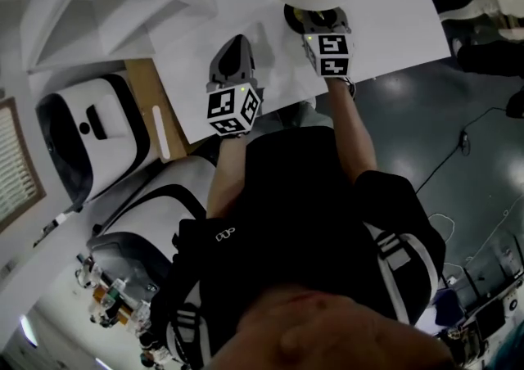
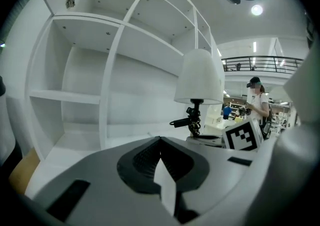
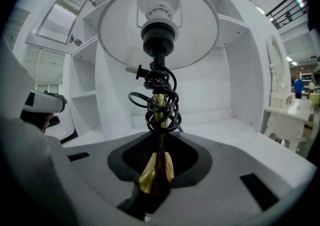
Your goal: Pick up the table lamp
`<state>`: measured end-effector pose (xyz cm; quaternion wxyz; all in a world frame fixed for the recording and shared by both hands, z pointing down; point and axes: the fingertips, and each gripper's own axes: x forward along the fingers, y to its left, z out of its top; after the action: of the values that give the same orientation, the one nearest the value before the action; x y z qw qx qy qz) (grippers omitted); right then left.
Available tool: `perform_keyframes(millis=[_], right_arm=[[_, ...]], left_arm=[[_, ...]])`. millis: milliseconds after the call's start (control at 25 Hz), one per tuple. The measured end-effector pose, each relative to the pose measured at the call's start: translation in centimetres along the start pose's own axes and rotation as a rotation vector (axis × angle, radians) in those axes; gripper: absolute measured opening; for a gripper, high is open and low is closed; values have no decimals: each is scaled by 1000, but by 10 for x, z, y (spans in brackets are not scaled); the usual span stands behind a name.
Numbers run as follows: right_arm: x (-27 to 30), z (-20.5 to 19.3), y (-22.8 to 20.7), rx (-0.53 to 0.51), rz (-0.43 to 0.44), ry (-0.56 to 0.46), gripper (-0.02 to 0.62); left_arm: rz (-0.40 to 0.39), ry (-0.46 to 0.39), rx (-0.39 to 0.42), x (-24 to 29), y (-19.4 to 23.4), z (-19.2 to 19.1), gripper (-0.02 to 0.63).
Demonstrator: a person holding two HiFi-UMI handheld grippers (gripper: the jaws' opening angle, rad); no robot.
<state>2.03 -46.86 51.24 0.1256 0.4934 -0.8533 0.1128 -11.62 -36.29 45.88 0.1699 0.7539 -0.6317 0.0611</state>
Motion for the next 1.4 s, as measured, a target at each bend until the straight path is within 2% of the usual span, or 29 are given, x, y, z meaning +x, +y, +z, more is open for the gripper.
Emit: perform_keyframes(millis=[480,720,920,1160,1400], right_arm=[[-68,66,-4,-42,-40,-65,107],[-98,105,-2,-30,-39,-145,107],[-116,129,-5,-42,-74,-168,107],[-130,150,-10,-41,-103,-188,107],[-134,156,-14,-39,-135,-194,106]], left_arm=[[-166,-132,-8,9,-54,48,11],[-231,-192,8,16,-78,78,11],[-283,-228,28,19,-94,105,11],[-310,-281,70,19,-106,134,11],[-331,-295,107,18,-113,145,11]])
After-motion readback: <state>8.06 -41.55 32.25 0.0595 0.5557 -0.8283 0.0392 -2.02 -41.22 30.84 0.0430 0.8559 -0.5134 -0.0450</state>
